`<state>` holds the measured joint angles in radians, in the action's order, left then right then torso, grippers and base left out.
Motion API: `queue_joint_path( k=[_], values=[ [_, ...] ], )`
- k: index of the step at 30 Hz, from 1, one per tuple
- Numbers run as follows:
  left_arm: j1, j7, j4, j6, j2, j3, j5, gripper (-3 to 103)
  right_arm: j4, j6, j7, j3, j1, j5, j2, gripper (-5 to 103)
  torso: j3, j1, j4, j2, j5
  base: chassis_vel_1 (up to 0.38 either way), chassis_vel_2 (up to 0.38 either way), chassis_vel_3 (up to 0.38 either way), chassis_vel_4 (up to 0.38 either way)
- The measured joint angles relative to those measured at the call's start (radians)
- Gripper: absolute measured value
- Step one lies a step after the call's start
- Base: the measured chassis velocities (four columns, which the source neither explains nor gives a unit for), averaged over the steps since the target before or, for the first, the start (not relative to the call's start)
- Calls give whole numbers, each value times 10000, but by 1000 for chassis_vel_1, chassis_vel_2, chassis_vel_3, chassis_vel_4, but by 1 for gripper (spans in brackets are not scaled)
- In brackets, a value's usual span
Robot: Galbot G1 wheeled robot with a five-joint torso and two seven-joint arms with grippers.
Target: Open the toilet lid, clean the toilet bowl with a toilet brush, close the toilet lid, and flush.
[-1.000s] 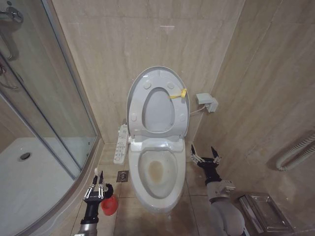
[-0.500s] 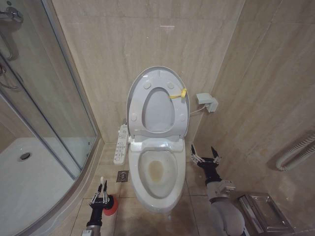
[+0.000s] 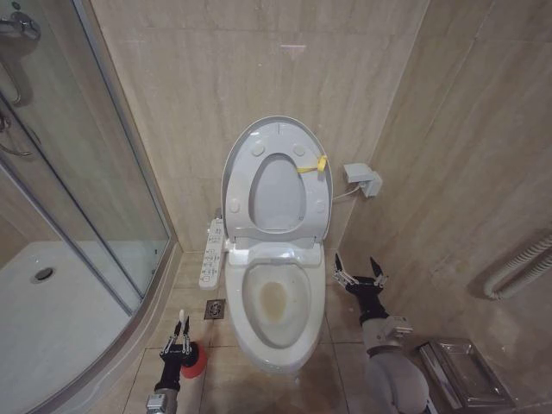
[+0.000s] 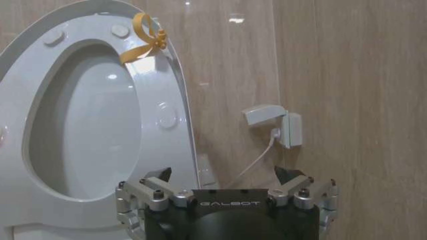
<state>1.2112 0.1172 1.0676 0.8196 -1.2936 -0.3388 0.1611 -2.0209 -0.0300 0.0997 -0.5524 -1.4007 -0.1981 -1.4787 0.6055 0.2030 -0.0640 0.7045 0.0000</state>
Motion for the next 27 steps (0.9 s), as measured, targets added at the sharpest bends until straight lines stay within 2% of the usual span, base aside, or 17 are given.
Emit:
queue_joint_path(
  k=[7,13,19,27],
  values=[
    [-163,-72,-104,-15,48,-25,31,16,0,0,1,-1,0,0,0,100,0,0,-1,0,0,0,0,0,0],
    [-410,-154,-801,-17,6,16,40,16,0,0,1,0,0,0,0,100,0,0,0,0,0,0,0,0,0],
    [-517,-217,-972,-19,-80,113,52,16,0,0,1,-1,0,0,0,100,0,0,-1,0,0,0,0,0,0],
    [-900,-532,-1899,-21,-140,291,169,16,0,0,0,-1,0,0,-1,100,0,0,-2,0,1,0,0,0,0]
  ],
)
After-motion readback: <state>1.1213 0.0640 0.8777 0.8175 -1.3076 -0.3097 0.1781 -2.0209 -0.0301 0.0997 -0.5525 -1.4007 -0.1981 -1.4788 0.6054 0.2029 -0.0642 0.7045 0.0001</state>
